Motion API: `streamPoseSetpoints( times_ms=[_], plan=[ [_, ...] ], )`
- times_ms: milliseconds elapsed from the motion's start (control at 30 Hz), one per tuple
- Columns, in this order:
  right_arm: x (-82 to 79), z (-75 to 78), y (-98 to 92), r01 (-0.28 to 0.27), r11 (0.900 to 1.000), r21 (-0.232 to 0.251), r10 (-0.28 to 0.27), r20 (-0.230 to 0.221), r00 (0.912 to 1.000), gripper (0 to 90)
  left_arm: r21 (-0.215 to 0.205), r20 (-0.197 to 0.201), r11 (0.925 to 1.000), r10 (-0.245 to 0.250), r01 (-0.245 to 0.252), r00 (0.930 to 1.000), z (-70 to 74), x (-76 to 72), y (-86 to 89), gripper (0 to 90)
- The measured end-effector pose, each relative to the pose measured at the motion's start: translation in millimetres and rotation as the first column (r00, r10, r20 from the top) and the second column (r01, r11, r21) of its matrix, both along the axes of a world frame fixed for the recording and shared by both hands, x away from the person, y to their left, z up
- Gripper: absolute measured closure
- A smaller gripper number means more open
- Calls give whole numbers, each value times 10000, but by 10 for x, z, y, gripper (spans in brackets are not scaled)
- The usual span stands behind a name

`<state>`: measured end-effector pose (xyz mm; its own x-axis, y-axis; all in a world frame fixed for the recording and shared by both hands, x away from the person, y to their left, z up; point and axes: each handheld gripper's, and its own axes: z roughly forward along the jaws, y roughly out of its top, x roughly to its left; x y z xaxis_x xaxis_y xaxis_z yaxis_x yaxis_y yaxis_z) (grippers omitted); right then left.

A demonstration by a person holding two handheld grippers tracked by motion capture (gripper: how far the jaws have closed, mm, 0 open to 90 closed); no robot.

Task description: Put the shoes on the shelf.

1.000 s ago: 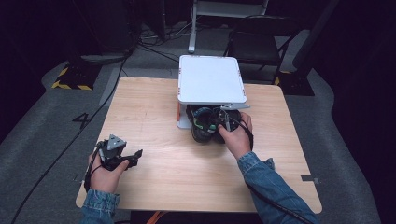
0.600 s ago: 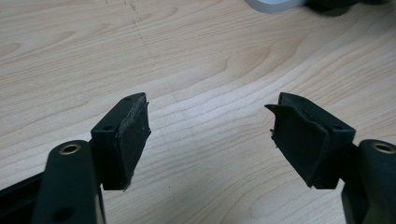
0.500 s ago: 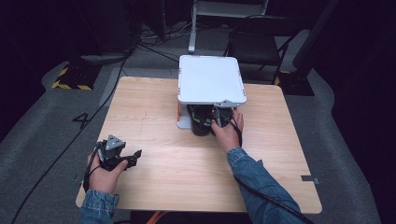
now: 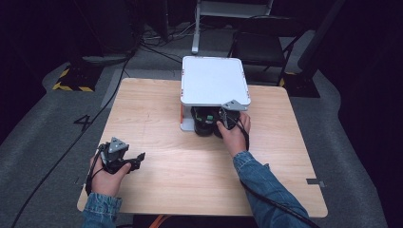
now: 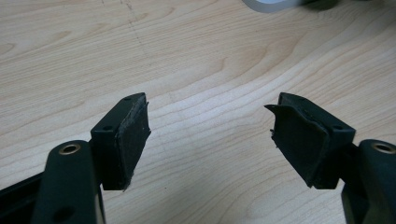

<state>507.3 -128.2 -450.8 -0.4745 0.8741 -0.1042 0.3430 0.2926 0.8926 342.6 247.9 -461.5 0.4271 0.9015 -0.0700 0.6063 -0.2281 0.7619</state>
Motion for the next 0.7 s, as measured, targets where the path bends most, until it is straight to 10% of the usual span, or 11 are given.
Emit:
streamPoseSetpoints(
  times_ms=[467,700],
  plan=[
    [-640,371,-501,-1146,9819,1511,1080,509,9928,429,-11,22,9951,-992,992,9951,54,137,-335,273],
    [-1039,270,-680,-1403,9769,1610,1502,-510,9873,566,-152,75,9850,-1720,1721,9851,82,202,-611,284]
  ],
)
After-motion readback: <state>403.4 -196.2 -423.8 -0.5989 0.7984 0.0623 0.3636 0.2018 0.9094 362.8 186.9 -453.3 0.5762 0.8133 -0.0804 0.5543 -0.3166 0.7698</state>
